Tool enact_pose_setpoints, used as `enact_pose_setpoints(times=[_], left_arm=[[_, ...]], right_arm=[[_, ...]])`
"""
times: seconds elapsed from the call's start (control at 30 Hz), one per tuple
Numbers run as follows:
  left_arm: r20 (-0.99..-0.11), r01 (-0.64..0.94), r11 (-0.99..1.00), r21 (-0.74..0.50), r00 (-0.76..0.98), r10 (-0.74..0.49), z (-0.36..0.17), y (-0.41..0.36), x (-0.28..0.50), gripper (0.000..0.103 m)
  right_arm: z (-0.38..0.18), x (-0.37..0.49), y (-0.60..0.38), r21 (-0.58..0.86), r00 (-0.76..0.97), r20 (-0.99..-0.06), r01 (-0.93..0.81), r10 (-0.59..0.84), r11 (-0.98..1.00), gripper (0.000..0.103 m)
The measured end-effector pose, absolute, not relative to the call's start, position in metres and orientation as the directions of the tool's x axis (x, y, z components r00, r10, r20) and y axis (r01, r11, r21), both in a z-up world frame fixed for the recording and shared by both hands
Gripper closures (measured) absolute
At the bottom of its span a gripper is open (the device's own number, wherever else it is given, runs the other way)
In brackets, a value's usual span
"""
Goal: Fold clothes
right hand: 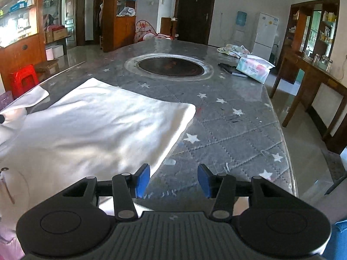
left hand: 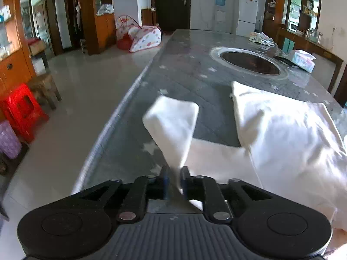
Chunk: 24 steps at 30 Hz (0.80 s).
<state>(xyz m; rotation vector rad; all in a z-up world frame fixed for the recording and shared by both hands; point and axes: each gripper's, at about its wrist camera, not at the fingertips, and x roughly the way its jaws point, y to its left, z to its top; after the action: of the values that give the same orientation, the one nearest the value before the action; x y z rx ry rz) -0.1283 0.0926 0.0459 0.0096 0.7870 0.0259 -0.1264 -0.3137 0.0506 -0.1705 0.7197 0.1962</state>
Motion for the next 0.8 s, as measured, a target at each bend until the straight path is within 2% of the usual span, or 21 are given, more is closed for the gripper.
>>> enact_pose_setpoints(times=[0.17, 0.33, 0.4, 0.5, 0.67, 0.8], left_arm=[[-0.675, 0.019, 1.0, 0.018, 0.738, -0.002, 0.062, 0.085, -0.115, 0.068], [-0.676, 0.106, 0.994, 0.004, 0.733, -0.075, 0.063, 0.058, -0.077, 0.068], [-0.683, 0.138, 0.99, 0.011, 0.725, -0.093, 0.06, 0.045, -0.056, 0.068], [-0.7, 0.16, 0.987, -0.006, 0.704, -0.118, 0.055, 0.03, -0.028, 0.068], [-0.719, 0.181, 0.983, -0.006, 0.683, -0.13, 0.042, 0.012, 0.016, 0.059], [-0.738, 0.183, 0.983, -0.01, 0.662, -0.131, 0.03, 0.002, 0.045, 0.059]], right_arm=[[0.051, -0.106, -0.315, -0.082, 0.733, -0.669, -0.239, 0.124, 0.967, 0.055], [0.046, -0.075, -0.314, -0.053, 0.711, -0.69, -0.233, 0.133, 0.971, 0.056], [0.044, -0.064, -0.313, -0.05, 0.707, -0.695, -0.229, 0.131, 0.972, 0.06], [0.043, -0.043, -0.312, -0.041, 0.701, -0.701, -0.225, 0.133, 0.973, 0.062], [0.037, -0.016, -0.312, -0.033, 0.689, -0.713, -0.212, 0.126, 0.977, 0.065], [0.03, 0.0, -0.313, -0.017, 0.675, -0.726, -0.205, 0.129, 0.979, 0.07]])
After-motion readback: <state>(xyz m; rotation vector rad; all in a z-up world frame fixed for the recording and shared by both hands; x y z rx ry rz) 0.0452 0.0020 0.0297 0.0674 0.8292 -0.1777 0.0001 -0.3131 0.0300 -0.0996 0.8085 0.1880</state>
